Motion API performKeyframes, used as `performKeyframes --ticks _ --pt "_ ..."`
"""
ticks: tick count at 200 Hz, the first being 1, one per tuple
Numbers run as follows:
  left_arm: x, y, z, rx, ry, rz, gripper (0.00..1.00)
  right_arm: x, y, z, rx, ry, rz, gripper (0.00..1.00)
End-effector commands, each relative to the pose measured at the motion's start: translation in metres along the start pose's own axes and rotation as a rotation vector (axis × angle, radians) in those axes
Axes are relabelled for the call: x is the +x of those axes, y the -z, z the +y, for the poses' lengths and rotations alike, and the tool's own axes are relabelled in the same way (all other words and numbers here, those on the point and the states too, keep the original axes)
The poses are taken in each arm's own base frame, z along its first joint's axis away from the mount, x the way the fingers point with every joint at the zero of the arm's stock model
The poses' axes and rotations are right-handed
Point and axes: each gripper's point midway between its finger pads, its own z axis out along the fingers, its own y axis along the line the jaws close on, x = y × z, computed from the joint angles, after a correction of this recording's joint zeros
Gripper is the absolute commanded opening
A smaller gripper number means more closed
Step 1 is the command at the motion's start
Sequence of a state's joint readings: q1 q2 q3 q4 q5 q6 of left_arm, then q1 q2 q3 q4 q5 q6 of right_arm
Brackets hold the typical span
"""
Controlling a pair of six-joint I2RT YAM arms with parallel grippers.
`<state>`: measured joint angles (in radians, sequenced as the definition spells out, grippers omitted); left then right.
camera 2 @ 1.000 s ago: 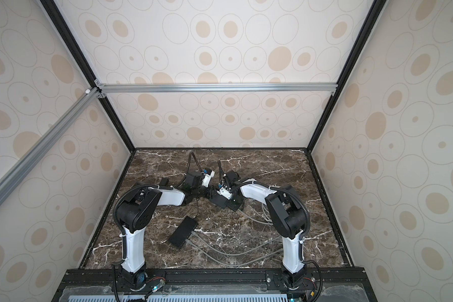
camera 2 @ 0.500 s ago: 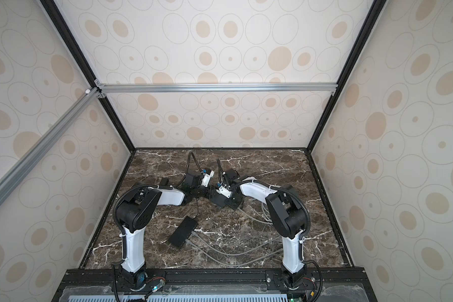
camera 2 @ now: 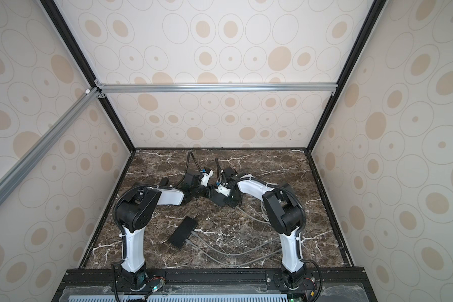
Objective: Insert the plug into the switch port
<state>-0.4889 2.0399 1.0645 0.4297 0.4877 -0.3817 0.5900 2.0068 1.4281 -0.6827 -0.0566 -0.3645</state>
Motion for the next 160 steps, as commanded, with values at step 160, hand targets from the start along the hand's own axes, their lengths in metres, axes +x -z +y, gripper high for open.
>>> performKeyframes --ticks 160 --pt "0.033 -0.014 -0.053 0.189 -0.014 0.126 0.36 -0.094 0.022 -0.016 0.034 0.033 -0.261 0.0"
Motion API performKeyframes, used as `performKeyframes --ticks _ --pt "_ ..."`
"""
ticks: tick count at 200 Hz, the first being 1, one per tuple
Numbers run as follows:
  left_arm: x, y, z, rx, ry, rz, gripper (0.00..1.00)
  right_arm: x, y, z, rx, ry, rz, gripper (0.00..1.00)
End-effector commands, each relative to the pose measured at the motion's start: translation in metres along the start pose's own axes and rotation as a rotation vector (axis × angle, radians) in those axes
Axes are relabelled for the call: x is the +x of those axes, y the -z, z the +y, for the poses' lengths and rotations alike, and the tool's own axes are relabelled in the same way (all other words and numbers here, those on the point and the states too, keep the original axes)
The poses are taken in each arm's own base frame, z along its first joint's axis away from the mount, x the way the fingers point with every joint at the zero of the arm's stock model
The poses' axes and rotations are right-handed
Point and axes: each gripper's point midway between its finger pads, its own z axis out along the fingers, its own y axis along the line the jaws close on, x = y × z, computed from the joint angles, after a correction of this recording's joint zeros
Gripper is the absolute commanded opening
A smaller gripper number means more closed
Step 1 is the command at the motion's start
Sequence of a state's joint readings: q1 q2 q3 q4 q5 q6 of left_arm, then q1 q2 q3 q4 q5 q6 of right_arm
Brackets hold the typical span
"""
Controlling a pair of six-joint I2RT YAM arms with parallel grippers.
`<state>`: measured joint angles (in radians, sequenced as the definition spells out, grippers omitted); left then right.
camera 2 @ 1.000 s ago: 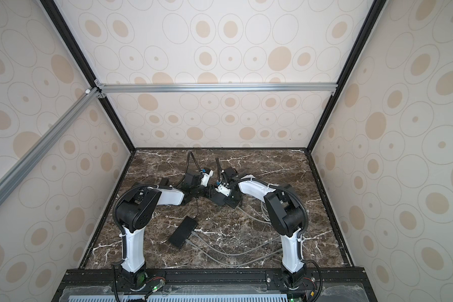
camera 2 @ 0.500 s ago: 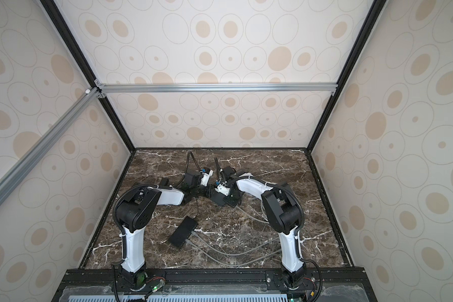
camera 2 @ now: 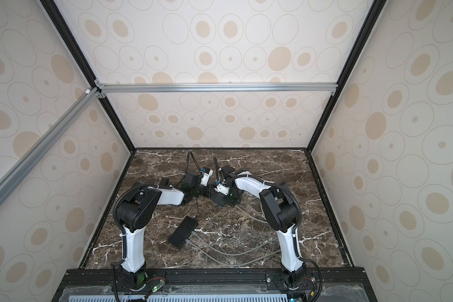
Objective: Insert the plug into the switch port
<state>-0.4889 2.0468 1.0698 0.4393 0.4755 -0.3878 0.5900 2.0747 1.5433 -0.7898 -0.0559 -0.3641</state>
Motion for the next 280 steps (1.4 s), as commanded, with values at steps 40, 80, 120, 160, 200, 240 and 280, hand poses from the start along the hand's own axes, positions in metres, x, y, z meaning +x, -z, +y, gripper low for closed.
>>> performKeyframes --ticks 40,80,120,160,200,240,280 --pt "0.037 -0.012 -0.057 0.2 -0.023 0.142 0.35 -0.096 0.03 -0.015 0.048 0.033 -0.337 0.0" --pt "0.039 -0.014 -0.058 0.203 -0.023 0.151 0.35 -0.102 0.033 -0.017 0.056 0.024 -0.361 0.0" --pt "0.041 -0.016 -0.058 0.213 -0.01 0.166 0.34 -0.11 0.036 -0.018 0.06 0.019 -0.405 0.0" --pt "0.053 -0.021 -0.068 0.252 -0.005 0.201 0.31 -0.116 0.037 -0.019 0.068 0.018 -0.437 0.0" --pt "0.063 -0.019 -0.076 0.29 0.046 0.219 0.3 -0.122 0.042 -0.023 0.086 0.023 -0.455 0.0" --pt "0.088 -0.015 -0.095 0.322 0.067 0.276 0.29 -0.124 0.047 -0.026 0.107 0.026 -0.468 0.0" --pt "0.099 -0.017 -0.105 0.319 0.043 0.324 0.29 -0.128 0.057 -0.028 0.126 0.045 -0.503 0.0"
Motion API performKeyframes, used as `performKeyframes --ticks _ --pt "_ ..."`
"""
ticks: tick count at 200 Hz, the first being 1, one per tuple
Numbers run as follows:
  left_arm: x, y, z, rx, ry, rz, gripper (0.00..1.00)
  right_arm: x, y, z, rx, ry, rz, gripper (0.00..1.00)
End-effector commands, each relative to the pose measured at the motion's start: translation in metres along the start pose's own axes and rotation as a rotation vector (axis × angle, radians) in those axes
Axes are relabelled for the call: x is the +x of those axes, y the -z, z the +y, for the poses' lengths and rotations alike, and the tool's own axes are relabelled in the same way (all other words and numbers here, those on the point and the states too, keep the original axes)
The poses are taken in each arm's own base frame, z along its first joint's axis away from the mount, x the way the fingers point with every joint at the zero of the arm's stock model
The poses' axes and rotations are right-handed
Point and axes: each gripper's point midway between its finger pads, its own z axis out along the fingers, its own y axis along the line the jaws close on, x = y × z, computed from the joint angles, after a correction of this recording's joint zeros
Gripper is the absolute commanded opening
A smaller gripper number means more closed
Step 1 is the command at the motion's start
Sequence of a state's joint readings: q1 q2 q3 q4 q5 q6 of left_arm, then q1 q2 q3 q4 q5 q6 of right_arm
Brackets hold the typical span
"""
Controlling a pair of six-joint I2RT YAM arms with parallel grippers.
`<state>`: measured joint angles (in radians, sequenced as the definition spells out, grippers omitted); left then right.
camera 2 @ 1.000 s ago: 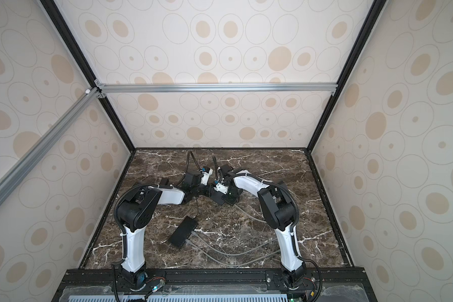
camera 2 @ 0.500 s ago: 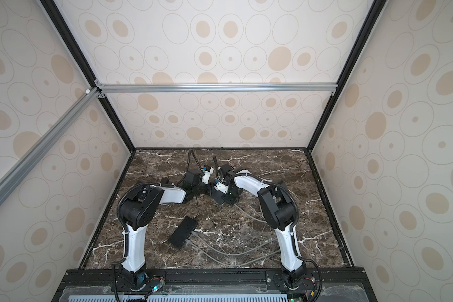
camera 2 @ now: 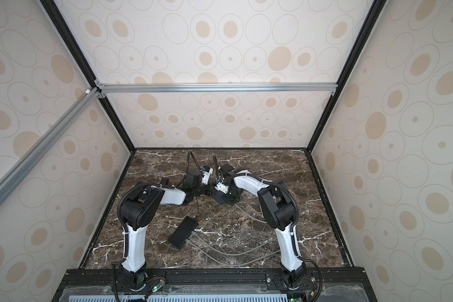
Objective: Insert the plug into the switch port
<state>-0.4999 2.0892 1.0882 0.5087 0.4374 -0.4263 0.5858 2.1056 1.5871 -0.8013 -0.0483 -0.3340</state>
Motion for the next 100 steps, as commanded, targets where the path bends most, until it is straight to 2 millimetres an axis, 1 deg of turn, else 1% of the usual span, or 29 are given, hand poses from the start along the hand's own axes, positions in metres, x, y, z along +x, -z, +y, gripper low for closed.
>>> performKeyframes --ticks 1,36,62,85,91,100 --pt "0.108 0.001 -0.106 0.329 0.033 0.375 0.29 -0.123 0.059 -0.018 0.109 0.077 -0.509 0.0" --pt "0.116 0.002 -0.111 0.335 0.029 0.401 0.29 -0.13 0.069 -0.018 0.118 0.092 -0.558 0.0" --pt "0.121 -0.001 -0.114 0.333 0.013 0.422 0.29 -0.138 0.079 -0.018 0.125 0.096 -0.608 0.0" --pt "0.122 -0.003 -0.117 0.338 0.005 0.425 0.28 -0.146 0.09 -0.018 0.127 0.098 -0.654 0.0" --pt "0.127 -0.002 -0.116 0.328 0.014 0.448 0.28 -0.147 0.094 -0.018 0.129 0.096 -0.669 0.0" --pt "0.128 -0.001 -0.117 0.324 0.009 0.451 0.28 -0.15 0.1 -0.018 0.134 0.094 -0.693 0.0"
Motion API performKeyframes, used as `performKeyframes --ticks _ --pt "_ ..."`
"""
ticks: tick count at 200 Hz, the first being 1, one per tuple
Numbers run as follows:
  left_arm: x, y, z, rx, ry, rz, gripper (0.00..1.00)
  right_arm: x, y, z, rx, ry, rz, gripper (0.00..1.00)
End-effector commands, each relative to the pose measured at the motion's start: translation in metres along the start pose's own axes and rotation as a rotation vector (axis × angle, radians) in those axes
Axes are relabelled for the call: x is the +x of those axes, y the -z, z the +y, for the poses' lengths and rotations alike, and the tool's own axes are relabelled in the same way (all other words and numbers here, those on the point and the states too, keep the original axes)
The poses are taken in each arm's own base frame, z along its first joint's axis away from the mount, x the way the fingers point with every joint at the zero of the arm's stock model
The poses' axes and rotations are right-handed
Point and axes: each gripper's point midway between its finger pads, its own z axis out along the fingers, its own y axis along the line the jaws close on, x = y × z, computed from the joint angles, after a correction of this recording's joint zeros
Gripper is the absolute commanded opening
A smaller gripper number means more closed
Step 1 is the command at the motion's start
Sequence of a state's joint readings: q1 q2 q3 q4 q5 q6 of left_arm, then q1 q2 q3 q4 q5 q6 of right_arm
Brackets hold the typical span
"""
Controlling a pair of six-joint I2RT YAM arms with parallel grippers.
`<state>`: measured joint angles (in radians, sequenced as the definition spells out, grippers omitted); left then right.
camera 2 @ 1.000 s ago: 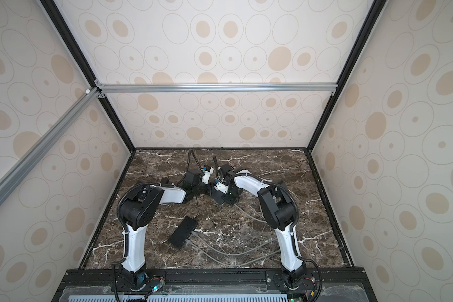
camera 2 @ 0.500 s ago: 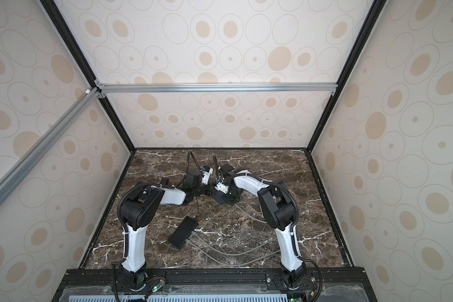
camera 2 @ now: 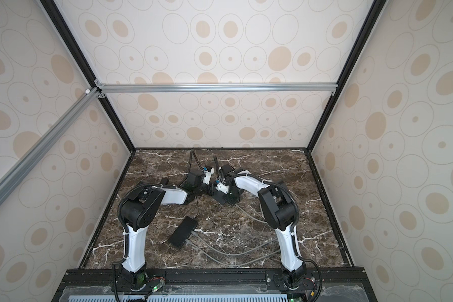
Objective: Insert the plug into the switch port
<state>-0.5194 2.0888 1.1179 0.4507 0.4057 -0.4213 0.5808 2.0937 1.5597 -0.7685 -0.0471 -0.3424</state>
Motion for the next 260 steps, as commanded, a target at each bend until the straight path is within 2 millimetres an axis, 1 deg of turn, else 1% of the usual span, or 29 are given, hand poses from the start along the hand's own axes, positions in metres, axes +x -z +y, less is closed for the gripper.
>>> performKeyframes --ticks 1,21,42,91,112,131,145,162,172,190,201,213,227,242,260 --pt "0.126 0.002 -0.113 0.349 0.005 0.427 0.28 -0.152 0.1 -0.017 0.128 0.089 -0.68 0.0" --pt "0.127 0.003 -0.114 0.35 0.001 0.43 0.28 -0.158 0.114 -0.017 0.143 0.089 -0.749 0.0" --pt "0.127 0.003 -0.116 0.352 -0.006 0.432 0.28 -0.163 0.124 -0.019 0.161 0.089 -0.794 0.0" --pt "0.134 0.005 -0.123 0.365 -0.015 0.446 0.27 -0.18 0.136 -0.02 0.153 0.086 -0.864 0.0" --pt "0.138 0.005 -0.126 0.369 -0.018 0.455 0.27 -0.187 0.137 -0.02 0.143 0.076 -0.883 0.0" --pt "0.139 0.005 -0.128 0.366 -0.025 0.458 0.27 -0.195 0.143 -0.019 0.147 0.078 -0.905 0.0" --pt "0.139 0.005 -0.128 0.367 -0.025 0.457 0.27 -0.201 0.15 -0.02 0.151 0.067 -0.927 0.0" --pt "0.14 0.004 -0.128 0.365 -0.023 0.463 0.27 -0.212 0.164 -0.022 0.151 0.048 -0.967 0.0" --pt "0.139 0.003 -0.128 0.364 -0.023 0.461 0.26 -0.217 0.173 -0.021 0.153 0.046 -0.988 0.0" --pt "0.139 0.004 -0.129 0.365 -0.024 0.461 0.26 -0.222 0.182 -0.019 0.164 0.049 -1.013 0.0" --pt "0.14 0.004 -0.128 0.365 -0.024 0.461 0.26 -0.224 0.187 -0.019 0.163 0.04 -1.034 0.0" --pt "0.14 0.004 -0.128 0.365 -0.024 0.46 0.26 -0.225 0.186 -0.019 0.152 0.024 -1.045 0.0" --pt "0.139 0.003 -0.128 0.363 -0.027 0.457 0.26 -0.223 0.178 -0.013 0.113 0.027 -1.027 0.0" --pt "0.138 0.004 -0.128 0.359 -0.026 0.454 0.26 -0.214 0.169 -0.01 0.105 0.022 -1.005 0.0" --pt "0.138 0.003 -0.126 0.348 -0.024 0.454 0.26 -0.193 0.161 -0.011 0.135 0.02 -0.986 0.0"
